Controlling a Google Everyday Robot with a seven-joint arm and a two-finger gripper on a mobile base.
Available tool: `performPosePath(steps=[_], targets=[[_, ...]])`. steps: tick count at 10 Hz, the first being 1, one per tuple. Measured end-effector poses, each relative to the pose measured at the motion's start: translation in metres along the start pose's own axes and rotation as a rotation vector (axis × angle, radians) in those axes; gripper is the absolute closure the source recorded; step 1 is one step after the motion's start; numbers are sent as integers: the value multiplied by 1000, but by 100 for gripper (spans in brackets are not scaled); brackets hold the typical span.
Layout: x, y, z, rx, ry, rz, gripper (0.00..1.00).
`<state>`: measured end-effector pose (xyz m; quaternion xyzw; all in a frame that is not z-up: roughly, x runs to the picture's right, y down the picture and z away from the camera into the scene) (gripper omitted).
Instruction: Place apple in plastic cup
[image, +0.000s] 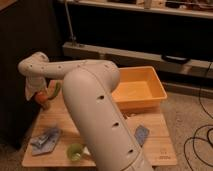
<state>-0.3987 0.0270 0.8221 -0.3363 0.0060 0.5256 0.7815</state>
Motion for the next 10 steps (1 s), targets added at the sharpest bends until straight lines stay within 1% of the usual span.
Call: performPosePath(steps=[2, 3, 5, 6, 7, 8, 9, 10], targets=[[-2, -6, 9, 26, 5, 5, 35], [-4, -10, 12, 39, 11, 10, 37], [-4, -19, 21, 73, 22, 23, 53], [-4, -23, 22, 88, 27, 36, 66], [-4, -26, 22, 97, 27, 46, 74], [-4, -31, 20, 107, 23, 57, 83], [-4, -38, 13, 120, 13, 69, 95], [-6, -41, 1, 120, -3, 75, 100]])
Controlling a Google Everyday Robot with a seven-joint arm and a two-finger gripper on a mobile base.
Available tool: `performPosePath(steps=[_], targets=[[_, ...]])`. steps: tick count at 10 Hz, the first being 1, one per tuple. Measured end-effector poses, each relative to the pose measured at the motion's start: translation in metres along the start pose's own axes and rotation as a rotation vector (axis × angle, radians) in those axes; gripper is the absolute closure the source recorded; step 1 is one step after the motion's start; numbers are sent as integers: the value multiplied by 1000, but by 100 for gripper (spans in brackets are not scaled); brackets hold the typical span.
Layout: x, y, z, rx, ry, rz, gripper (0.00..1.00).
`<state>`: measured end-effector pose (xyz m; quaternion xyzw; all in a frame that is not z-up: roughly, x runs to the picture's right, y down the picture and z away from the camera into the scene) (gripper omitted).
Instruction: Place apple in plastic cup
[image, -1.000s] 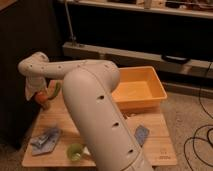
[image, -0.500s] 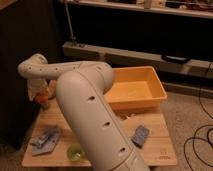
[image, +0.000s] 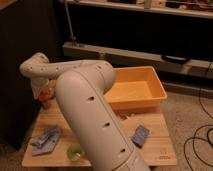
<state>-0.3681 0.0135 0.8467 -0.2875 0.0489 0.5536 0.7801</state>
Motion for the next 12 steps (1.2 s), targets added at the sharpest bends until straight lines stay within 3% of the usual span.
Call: performPosePath(steps=[4, 7, 12], targets=[[-11, -5, -54, -23, -54, 1, 100], [3, -22, -82, -48, -45, 2, 100], [85, -85, -131, -120, 39, 27, 100]])
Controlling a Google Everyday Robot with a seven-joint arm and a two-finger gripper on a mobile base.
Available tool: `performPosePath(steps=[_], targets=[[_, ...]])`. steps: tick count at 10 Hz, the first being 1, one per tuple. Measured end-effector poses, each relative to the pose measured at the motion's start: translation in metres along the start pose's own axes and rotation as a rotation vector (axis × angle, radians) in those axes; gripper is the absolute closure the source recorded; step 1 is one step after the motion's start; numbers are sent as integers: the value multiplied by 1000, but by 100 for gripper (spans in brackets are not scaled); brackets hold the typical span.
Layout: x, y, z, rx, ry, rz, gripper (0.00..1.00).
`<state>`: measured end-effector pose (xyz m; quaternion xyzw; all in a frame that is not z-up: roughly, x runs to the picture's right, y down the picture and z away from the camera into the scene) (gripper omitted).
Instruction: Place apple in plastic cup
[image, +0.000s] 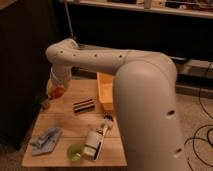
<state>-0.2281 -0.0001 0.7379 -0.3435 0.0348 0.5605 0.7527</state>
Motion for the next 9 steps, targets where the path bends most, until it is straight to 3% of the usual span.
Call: performPosePath(steps=[2, 4, 9], targets=[[44, -15, -16, -19, 61, 0, 100], [84, -4, -18, -36, 134, -26, 100], [85, -4, -18, -36, 136, -28, 100]])
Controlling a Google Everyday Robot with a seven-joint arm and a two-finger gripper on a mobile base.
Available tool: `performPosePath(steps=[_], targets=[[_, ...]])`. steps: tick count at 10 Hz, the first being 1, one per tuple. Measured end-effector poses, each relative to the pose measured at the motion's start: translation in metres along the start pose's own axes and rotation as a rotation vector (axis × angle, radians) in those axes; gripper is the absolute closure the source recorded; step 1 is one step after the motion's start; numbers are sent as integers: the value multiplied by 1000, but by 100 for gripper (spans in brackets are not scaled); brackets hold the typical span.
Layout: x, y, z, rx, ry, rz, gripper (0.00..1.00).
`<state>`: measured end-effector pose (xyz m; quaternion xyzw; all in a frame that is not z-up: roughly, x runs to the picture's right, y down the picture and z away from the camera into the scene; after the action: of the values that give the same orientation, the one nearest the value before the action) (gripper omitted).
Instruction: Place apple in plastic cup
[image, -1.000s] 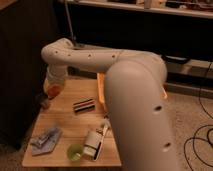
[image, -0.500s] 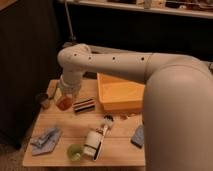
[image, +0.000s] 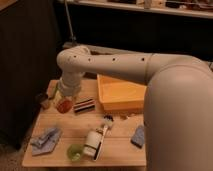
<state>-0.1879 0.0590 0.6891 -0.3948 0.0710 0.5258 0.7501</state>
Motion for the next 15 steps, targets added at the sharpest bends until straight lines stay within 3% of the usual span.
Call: performPosePath(steps=[4, 6, 9, 12, 15], targets=[[2, 1, 1, 2, 1, -6, 100], [20, 8, 5, 4, -9, -13, 100], [88, 39, 17, -5, -47, -17, 100], [151, 37, 29, 3, -50, 13, 100], [169, 18, 34, -11, 6, 78, 100]])
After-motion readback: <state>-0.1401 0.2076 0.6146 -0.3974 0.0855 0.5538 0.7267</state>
